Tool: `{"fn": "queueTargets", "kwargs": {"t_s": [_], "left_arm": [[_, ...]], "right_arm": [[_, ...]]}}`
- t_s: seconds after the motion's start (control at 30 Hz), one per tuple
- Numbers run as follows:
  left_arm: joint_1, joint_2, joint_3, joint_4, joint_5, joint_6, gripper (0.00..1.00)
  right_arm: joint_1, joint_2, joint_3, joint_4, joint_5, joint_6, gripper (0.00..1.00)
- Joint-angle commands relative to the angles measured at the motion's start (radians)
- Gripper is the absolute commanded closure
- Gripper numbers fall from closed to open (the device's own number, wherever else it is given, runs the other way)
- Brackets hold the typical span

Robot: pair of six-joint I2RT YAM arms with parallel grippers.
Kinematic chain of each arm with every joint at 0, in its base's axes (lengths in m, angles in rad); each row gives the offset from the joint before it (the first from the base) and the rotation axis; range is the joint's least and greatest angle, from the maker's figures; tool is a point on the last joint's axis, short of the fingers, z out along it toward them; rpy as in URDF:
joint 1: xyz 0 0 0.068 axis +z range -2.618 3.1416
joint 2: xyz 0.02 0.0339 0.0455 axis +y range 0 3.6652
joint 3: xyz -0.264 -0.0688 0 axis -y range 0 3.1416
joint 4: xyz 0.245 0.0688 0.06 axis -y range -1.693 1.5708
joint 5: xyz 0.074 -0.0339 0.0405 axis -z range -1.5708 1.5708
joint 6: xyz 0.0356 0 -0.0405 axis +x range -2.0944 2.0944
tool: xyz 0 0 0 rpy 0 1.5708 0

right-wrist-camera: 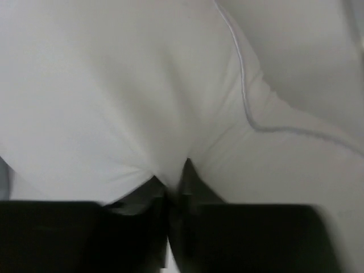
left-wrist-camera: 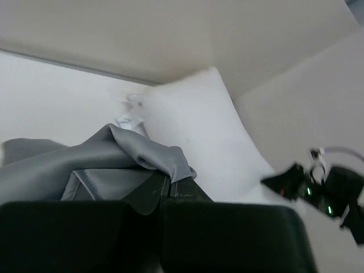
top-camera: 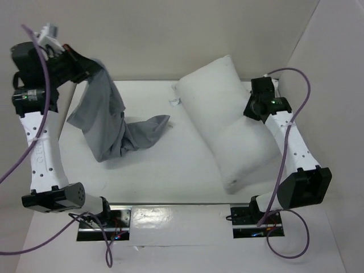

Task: Put the pillow into the pillowcase

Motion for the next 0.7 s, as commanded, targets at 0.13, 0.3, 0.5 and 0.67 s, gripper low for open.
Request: {"fn": "queueTargets", "kwargs": {"t_s": [0.13, 0.3, 0.5, 0.67], "left_arm": [[-0.472, 0.018, -0.158, 0.141, -0.041, 0.018, 0.97], [-0.617, 0.239, -0.044, -0.115, -0.062, 0.165, 0.22], [-0.473, 0.148, -0.172, -0.155, -0.297, 0.175, 0.45], [-0.368, 0.112, -0.347, -0.155, -0.414, 0.162, 0.35]], "right_arm": [[-0.015, 0.005, 0.179, 0.058, 0.035, -0.051, 0.17], [0.112, -0.014, 0.19, 0.125, -0.07, -0.063, 0.14], [0.302, 0.026, 0.129, 0.134, -0.116, -0.101, 0.22], [0.405, 0.057, 0.021, 0.181, -0.116, -0.066, 0.24]]}}
